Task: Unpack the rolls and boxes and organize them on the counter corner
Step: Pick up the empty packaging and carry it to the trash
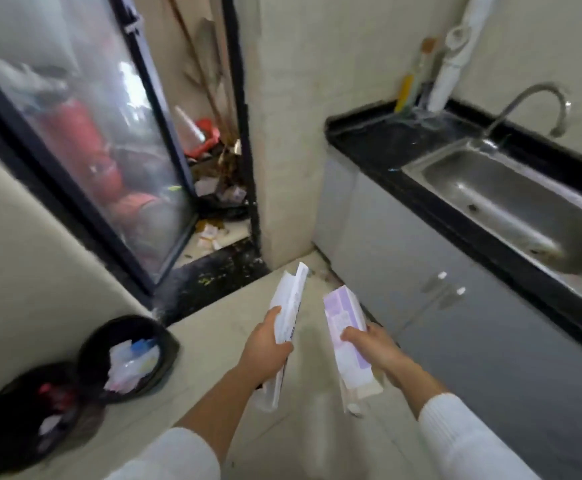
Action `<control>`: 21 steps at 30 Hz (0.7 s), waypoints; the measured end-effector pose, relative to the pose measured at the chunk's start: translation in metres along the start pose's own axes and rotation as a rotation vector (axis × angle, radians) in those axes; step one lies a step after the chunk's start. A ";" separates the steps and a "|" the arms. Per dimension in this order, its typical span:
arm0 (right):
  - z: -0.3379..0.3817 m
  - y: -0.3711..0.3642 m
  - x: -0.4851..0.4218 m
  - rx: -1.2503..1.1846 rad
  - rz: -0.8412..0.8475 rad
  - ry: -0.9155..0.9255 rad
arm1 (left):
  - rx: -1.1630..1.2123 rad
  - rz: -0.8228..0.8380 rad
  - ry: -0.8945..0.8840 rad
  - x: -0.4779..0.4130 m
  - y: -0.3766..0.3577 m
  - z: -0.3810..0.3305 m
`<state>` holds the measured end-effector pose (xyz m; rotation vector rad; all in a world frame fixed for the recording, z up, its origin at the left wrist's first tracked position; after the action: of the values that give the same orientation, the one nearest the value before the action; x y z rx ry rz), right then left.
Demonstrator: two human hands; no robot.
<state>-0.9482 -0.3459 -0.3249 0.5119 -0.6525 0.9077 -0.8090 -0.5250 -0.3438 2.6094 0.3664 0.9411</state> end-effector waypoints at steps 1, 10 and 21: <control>0.013 -0.034 -0.015 0.022 0.031 -0.006 | 0.022 -0.020 0.023 0.005 0.027 0.026; 0.072 -0.351 -0.157 0.138 0.244 -0.085 | 0.141 -0.121 0.238 0.060 0.244 0.287; 0.011 -0.562 -0.332 0.278 0.343 -0.247 | 0.554 -0.198 0.483 -0.024 0.278 0.536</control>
<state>-0.6272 -0.8287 -0.6246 0.7841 -0.8598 1.2814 -0.4423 -0.9089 -0.6331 2.6941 1.1280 1.5745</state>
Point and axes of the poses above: each hand's wrist, its own x-axis away from the middle knuckle, its own y-axis out of the back of the hand, z = x × y, the point moved 10 cm from there along -x, towards the middle knuckle, and after that the axes turned 15 degrees about z, right-handed, at the moved point
